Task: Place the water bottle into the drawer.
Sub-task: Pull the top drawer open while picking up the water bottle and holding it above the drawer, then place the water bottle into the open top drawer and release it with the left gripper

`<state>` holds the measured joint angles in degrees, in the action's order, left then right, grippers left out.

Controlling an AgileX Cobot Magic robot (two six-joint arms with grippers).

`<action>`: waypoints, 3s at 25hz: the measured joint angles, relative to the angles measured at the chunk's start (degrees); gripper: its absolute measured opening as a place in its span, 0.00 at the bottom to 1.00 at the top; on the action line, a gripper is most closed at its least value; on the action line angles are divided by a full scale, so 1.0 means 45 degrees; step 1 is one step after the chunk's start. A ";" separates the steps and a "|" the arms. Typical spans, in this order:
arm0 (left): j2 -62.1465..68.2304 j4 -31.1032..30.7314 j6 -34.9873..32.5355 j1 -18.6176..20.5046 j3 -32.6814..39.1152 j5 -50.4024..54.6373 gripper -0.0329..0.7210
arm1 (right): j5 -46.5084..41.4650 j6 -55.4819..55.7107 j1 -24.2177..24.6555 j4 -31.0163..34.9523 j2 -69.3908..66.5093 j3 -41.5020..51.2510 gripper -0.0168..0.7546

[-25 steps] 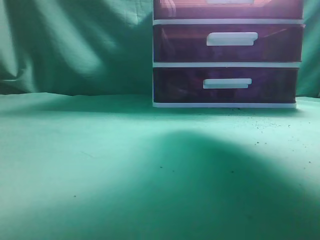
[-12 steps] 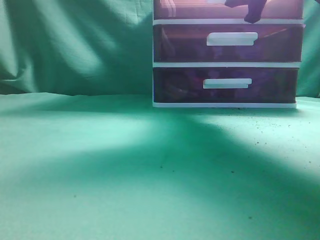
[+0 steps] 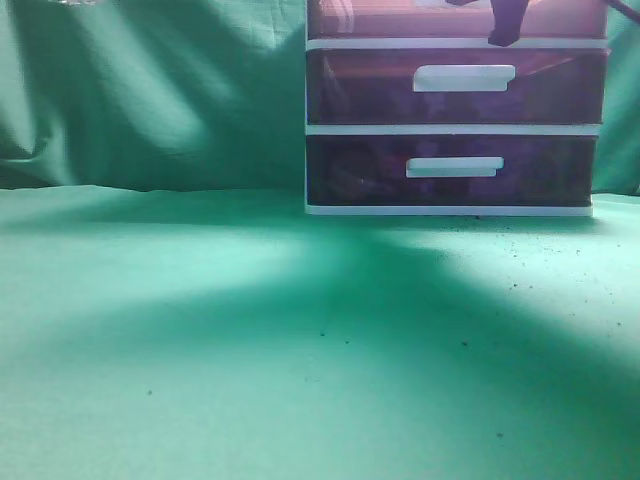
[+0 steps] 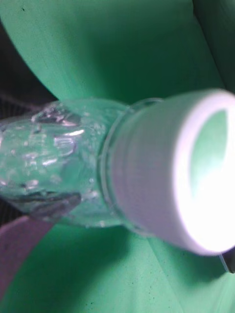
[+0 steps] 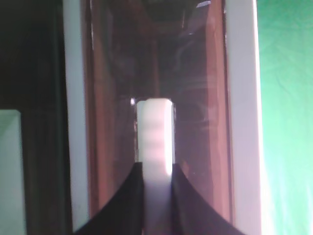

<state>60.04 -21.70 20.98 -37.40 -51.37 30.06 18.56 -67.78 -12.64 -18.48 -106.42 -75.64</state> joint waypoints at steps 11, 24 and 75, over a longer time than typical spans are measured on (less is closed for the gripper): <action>0.0000 0.0000 0.0000 0.0000 0.0000 0.0000 0.36 | 0.0600 -0.0008 0.0000 -0.0102 0.1989 0.2958 0.14; 0.0000 0.0000 0.0000 0.0000 0.0000 -0.0342 0.36 | 0.1613 -0.0085 -0.0955 0.0805 0.5270 0.7621 0.14; 0.9606 0.2106 -0.0234 -0.0105 -0.9729 -0.5752 0.71 | 0.2447 -0.0214 -0.1014 0.0971 0.5357 0.8566 0.14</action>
<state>103.27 -12.22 19.93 -37.88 -95.15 4.17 29.57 -68.75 -17.20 -14.11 -82.31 -37.09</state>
